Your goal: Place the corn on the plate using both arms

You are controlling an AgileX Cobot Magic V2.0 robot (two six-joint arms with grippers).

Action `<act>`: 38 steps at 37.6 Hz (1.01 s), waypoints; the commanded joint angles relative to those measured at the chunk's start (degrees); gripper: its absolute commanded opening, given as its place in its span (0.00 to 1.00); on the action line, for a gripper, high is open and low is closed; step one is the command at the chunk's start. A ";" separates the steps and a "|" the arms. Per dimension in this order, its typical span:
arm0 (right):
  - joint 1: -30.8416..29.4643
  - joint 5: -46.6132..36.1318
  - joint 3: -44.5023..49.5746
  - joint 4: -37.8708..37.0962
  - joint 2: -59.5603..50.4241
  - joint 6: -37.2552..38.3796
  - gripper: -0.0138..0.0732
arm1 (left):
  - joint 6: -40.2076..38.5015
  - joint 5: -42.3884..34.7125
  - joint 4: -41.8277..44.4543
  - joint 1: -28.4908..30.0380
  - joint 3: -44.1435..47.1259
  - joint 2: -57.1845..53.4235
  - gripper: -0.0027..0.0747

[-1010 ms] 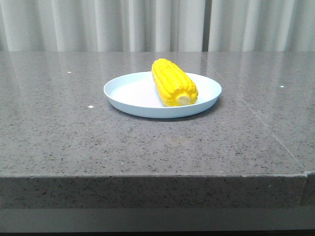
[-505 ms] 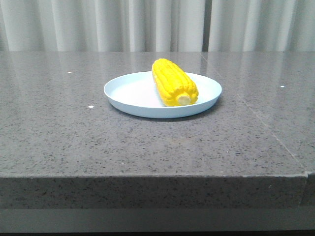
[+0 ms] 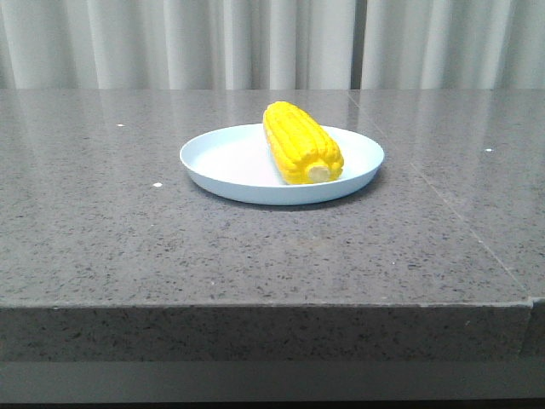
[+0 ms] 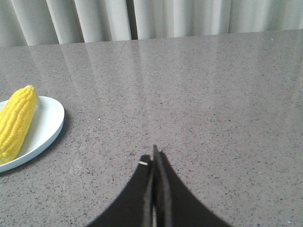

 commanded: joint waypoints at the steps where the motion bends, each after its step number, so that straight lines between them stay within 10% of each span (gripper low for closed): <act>1: -0.24 -4.46 -1.31 -1.31 0.62 -0.49 0.08 | -0.71 -4.43 0.32 0.04 -1.39 0.63 0.01; 21: -0.24 -4.46 -1.31 -1.31 0.62 -0.49 0.08 | 7.95 -6.10 -5.51 1.04 2.31 -2.72 0.01; 38: -0.24 -4.51 -1.31 -1.31 0.67 -0.49 0.08 | 9.47 -15.93 -15.87 13.72 20.76 -10.58 0.01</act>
